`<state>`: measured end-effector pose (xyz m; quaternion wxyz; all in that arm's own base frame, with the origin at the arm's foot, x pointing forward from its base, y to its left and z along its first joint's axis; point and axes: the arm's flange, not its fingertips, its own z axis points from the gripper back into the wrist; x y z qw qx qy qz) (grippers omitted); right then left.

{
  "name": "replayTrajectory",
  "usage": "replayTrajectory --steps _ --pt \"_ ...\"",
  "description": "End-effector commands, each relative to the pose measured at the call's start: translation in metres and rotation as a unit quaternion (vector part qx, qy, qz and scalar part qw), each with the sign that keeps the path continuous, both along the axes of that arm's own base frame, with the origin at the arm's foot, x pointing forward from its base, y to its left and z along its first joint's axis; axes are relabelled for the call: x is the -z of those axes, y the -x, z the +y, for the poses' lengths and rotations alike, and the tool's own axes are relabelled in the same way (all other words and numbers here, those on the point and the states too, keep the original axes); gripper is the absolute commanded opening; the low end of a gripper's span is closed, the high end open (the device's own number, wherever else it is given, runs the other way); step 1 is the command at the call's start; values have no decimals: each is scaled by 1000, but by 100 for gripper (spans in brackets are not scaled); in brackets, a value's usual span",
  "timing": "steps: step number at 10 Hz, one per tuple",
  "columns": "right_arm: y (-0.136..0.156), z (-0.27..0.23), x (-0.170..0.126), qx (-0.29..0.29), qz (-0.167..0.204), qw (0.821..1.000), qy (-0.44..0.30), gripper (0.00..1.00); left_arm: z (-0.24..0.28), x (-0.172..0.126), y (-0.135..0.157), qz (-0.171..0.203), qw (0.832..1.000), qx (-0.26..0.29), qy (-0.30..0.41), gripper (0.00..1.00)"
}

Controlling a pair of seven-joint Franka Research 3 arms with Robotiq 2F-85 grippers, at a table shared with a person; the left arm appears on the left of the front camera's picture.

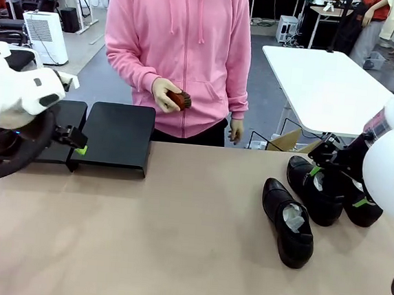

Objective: Organize the shoes by placing them on the stand.
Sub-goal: Pick up one Shoe and place it in the middle of the table.

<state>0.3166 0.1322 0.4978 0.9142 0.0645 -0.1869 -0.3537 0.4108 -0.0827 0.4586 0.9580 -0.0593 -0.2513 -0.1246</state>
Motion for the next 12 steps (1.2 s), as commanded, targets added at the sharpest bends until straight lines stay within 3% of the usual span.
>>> replayTrajectory --steps 1,4,5,7,9,12 --pt "-1 -1 0 -5 -6 1000 0 100 44 -37 9 66 998 4 -8 100" --pt "-1 -1 0 -5 -6 1000 0 100 61 -32 -4 94 995 -41 4 100" --pt "0 0 0 0 0 1000 0 100 46 -38 21 82 997 -3 10 100" --pt "1 8 5 -73 44 995 49 100 46 -38 21 82 997 -3 10 100" --pt "14 25 -10 -129 57 988 62 100 46 -38 21 82 997 -3 10 100" --pt "56 54 -21 -150 116 975 111 100 46 -38 21 82 997 -3 10 100"
